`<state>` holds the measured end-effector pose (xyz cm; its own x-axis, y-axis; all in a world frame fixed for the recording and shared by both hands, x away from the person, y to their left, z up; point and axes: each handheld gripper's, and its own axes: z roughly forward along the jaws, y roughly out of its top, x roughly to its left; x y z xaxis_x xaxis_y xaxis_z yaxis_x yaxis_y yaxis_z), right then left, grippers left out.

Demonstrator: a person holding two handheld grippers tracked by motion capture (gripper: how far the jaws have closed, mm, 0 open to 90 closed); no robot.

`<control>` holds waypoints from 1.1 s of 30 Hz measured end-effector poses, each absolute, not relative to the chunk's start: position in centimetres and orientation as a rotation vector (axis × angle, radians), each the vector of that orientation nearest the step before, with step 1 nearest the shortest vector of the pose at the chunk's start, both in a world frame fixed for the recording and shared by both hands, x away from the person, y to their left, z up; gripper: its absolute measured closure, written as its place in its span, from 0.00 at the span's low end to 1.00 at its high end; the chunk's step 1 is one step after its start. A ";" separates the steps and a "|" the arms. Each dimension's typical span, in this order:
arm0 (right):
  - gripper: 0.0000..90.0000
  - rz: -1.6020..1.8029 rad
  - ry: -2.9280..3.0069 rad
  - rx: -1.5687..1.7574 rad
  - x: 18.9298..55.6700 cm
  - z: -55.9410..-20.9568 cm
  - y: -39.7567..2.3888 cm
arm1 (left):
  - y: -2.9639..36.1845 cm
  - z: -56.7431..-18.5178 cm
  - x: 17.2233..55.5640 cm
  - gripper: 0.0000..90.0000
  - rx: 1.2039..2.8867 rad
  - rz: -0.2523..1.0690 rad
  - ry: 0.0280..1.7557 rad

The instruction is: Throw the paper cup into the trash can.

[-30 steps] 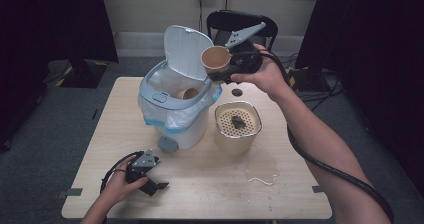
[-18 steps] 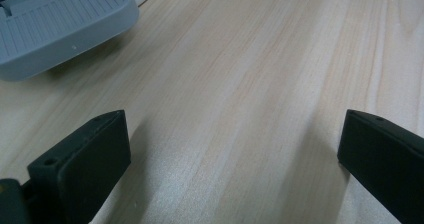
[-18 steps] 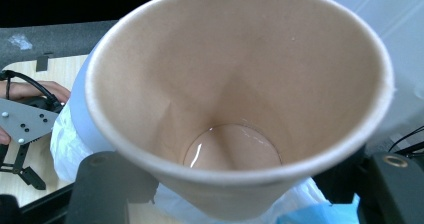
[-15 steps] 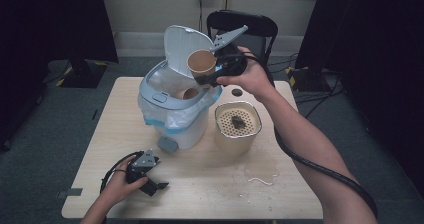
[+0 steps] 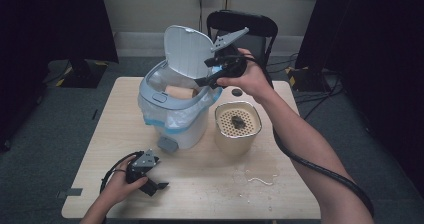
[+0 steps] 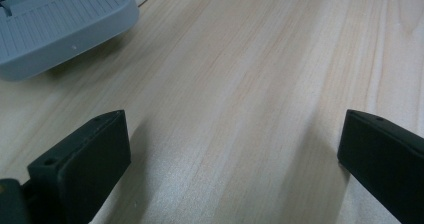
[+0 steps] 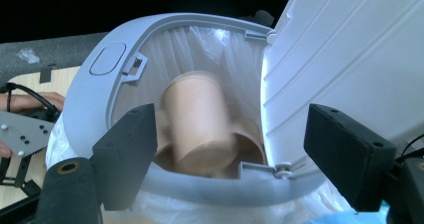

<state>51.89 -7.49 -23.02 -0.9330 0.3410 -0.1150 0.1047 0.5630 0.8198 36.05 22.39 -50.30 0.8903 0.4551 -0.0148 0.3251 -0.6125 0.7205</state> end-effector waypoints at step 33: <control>0.26 1.248 2.519 0.469 53.9 -24.0 -9.6 | 22.4 -50.3 36.1 0.00 2.286 0.214 0.556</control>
